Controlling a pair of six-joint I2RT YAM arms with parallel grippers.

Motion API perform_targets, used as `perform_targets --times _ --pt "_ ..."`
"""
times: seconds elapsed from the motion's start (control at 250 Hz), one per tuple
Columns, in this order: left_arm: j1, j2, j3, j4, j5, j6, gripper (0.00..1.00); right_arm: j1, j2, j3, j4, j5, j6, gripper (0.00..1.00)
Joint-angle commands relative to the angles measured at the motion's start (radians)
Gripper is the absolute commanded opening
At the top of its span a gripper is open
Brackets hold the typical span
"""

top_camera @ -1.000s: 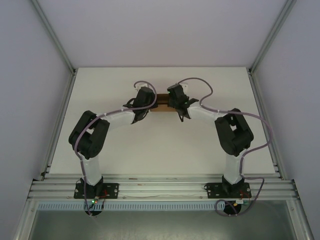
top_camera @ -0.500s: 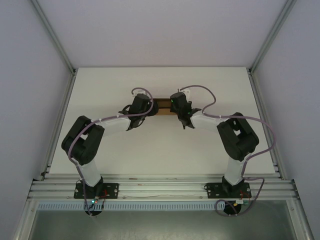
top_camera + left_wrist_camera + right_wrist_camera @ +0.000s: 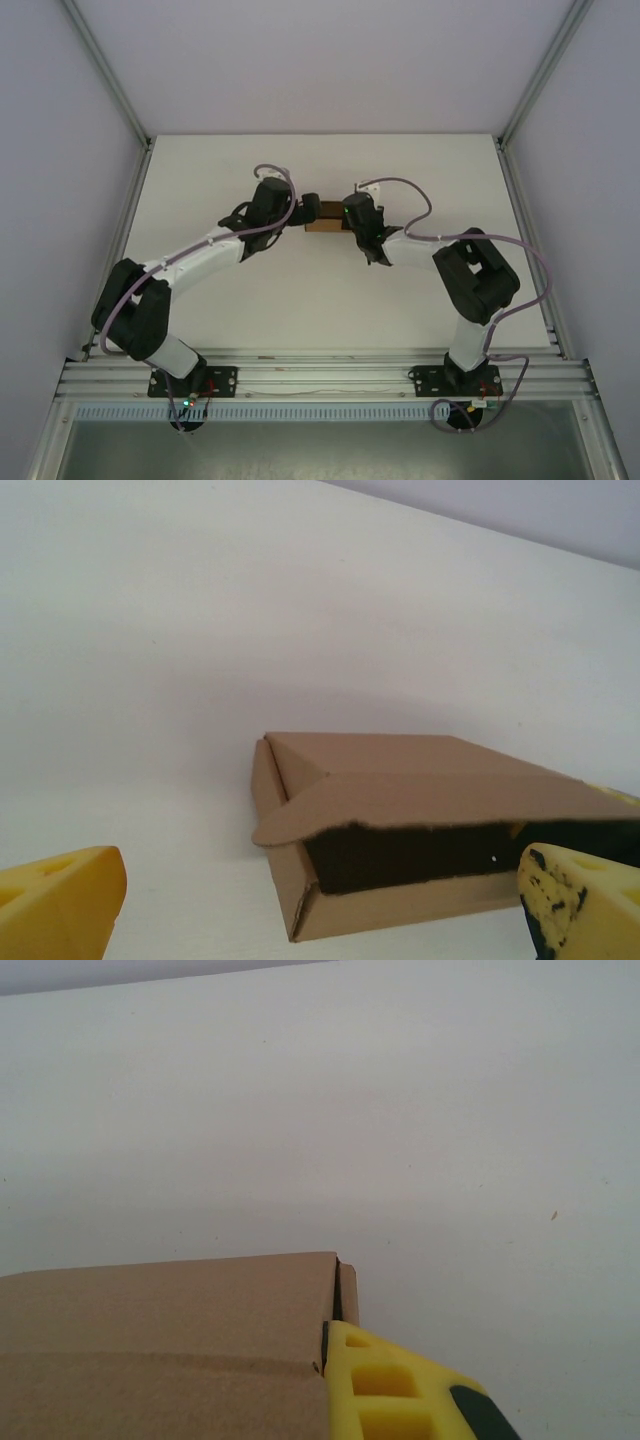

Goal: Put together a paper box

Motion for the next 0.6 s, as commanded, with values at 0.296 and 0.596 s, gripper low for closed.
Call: perform_targets --times 0.296,0.596 --pt "0.185 0.354 0.272 -0.048 0.357 -0.157 0.93 0.018 0.049 -0.089 0.071 -0.069 -0.133 0.04" --pt "0.185 0.412 0.146 0.137 0.456 -0.236 0.70 0.073 0.047 -0.129 0.076 -0.042 -0.154 0.15"
